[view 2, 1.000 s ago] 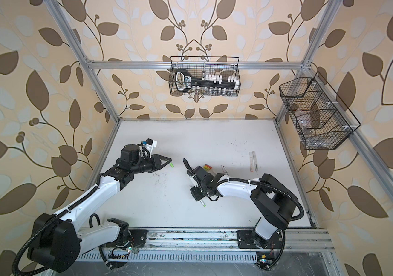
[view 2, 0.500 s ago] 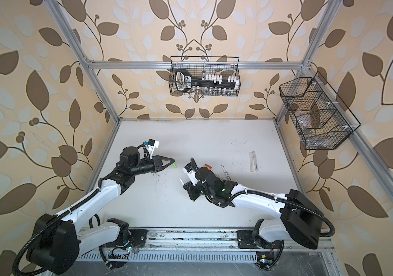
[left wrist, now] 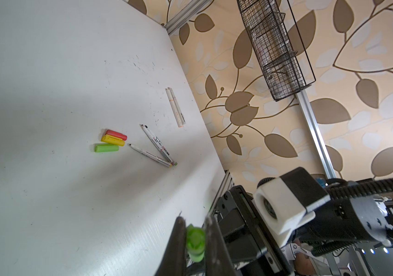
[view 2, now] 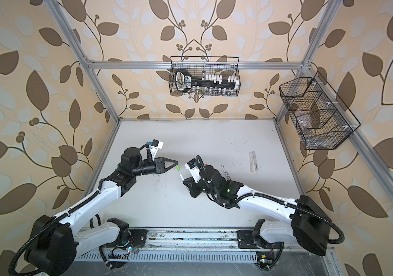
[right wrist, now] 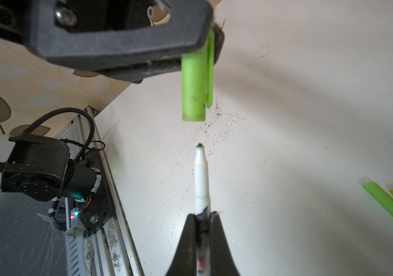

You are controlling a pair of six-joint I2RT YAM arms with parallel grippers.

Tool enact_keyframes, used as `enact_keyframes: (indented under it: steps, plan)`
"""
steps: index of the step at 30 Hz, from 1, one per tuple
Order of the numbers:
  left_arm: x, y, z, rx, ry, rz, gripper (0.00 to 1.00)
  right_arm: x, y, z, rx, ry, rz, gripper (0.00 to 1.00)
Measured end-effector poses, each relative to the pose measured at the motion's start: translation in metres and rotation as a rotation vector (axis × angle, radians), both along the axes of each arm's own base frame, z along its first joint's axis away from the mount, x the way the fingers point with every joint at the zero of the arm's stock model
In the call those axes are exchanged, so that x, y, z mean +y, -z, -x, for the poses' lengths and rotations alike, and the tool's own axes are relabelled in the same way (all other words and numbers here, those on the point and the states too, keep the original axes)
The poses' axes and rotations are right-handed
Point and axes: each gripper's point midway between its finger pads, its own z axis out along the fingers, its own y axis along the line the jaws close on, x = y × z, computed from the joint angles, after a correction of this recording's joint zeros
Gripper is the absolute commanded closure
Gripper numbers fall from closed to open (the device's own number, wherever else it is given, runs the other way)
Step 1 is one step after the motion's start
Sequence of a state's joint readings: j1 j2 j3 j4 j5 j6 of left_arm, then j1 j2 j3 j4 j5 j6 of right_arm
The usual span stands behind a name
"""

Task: Insert the pens into the pen caps
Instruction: 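Raise the white marker tip-up under the green cap held by the left gripper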

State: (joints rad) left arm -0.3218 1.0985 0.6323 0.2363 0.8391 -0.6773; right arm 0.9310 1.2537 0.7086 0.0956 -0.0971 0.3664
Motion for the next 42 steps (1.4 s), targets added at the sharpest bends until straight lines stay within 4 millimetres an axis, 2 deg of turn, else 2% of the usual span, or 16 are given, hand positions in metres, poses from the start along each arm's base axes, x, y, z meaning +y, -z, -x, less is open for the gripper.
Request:
enact_keyframes:
  steps: [42]
  plan:
    - [0.0017, 0.0049, 0.0015, -0.007, -0.001, -0.027, 1.0, -0.0009, -0.0067, 0.0007, -0.011, -0.002, -0.018, 0.96]
